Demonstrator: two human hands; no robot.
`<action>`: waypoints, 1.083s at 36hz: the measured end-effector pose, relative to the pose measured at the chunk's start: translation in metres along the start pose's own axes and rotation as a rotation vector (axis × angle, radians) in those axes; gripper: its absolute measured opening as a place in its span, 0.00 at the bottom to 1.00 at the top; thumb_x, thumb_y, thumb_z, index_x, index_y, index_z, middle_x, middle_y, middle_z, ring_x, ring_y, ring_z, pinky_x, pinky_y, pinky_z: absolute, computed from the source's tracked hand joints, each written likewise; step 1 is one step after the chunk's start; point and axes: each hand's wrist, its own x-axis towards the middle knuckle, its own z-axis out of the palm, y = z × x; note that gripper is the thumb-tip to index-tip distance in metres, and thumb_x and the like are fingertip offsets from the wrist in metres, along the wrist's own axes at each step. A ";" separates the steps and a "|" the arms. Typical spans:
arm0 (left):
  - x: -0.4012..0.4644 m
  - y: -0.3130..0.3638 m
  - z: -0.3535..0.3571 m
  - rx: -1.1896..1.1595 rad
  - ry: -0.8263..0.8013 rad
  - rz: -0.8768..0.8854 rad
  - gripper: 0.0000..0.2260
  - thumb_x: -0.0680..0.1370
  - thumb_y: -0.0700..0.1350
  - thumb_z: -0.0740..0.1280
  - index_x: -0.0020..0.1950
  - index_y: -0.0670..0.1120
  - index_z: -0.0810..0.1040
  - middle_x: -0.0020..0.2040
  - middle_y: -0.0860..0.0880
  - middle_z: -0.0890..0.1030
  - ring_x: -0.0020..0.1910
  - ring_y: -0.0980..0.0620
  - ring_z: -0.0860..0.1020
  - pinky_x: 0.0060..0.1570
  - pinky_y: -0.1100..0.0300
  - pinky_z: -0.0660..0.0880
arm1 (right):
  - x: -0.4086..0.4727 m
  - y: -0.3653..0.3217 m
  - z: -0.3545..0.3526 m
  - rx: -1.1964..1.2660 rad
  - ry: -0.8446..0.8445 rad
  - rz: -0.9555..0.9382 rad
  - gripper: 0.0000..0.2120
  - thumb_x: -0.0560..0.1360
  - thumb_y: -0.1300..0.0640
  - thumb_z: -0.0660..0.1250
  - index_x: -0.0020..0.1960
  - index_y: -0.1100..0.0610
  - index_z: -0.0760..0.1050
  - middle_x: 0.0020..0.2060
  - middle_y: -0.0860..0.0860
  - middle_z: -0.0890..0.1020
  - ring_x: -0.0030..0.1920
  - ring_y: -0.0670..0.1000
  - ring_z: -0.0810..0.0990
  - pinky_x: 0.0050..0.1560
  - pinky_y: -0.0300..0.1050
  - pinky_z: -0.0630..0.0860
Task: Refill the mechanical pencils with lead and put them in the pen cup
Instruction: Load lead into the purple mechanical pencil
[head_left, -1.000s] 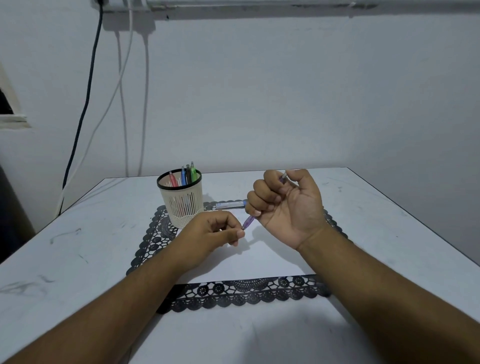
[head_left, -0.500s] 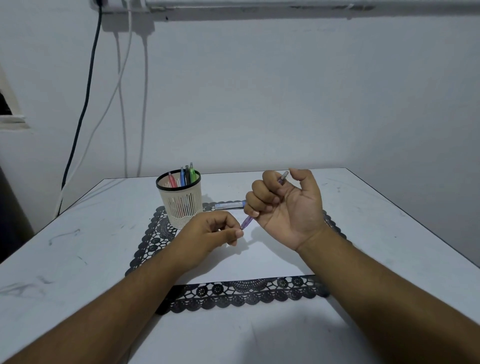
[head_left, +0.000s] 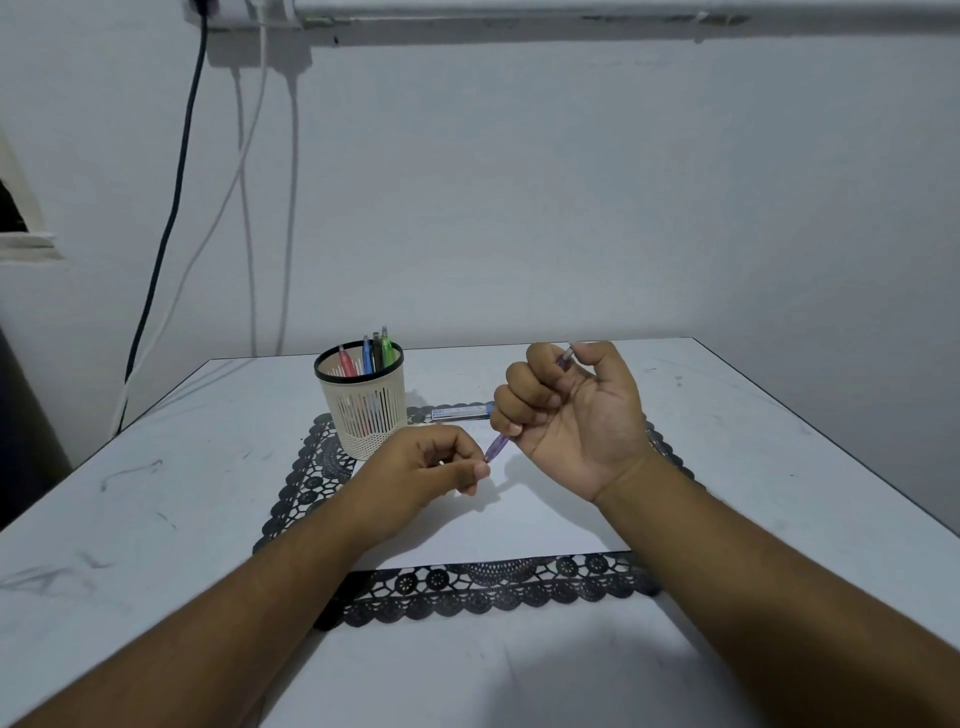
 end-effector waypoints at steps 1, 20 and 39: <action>0.000 0.000 0.000 0.003 -0.001 -0.003 0.05 0.77 0.43 0.73 0.43 0.42 0.83 0.36 0.48 0.83 0.37 0.53 0.77 0.41 0.63 0.72 | 0.000 0.000 0.000 0.006 -0.004 -0.002 0.15 0.75 0.47 0.54 0.34 0.54 0.55 0.30 0.50 0.56 0.32 0.51 0.53 0.37 0.48 0.54; 0.000 0.002 0.001 0.010 0.011 -0.012 0.03 0.78 0.41 0.73 0.47 0.41 0.84 0.38 0.47 0.85 0.39 0.53 0.79 0.43 0.62 0.74 | 0.000 -0.004 -0.003 -0.003 0.040 -0.020 0.14 0.74 0.48 0.53 0.34 0.53 0.54 0.30 0.50 0.56 0.31 0.51 0.53 0.37 0.48 0.53; -0.001 0.003 0.001 0.031 0.036 0.001 0.04 0.79 0.38 0.72 0.45 0.39 0.83 0.37 0.48 0.84 0.38 0.54 0.78 0.42 0.63 0.73 | -0.001 -0.003 0.000 -0.008 0.045 -0.018 0.15 0.75 0.48 0.52 0.34 0.53 0.55 0.30 0.50 0.56 0.32 0.51 0.53 0.38 0.48 0.54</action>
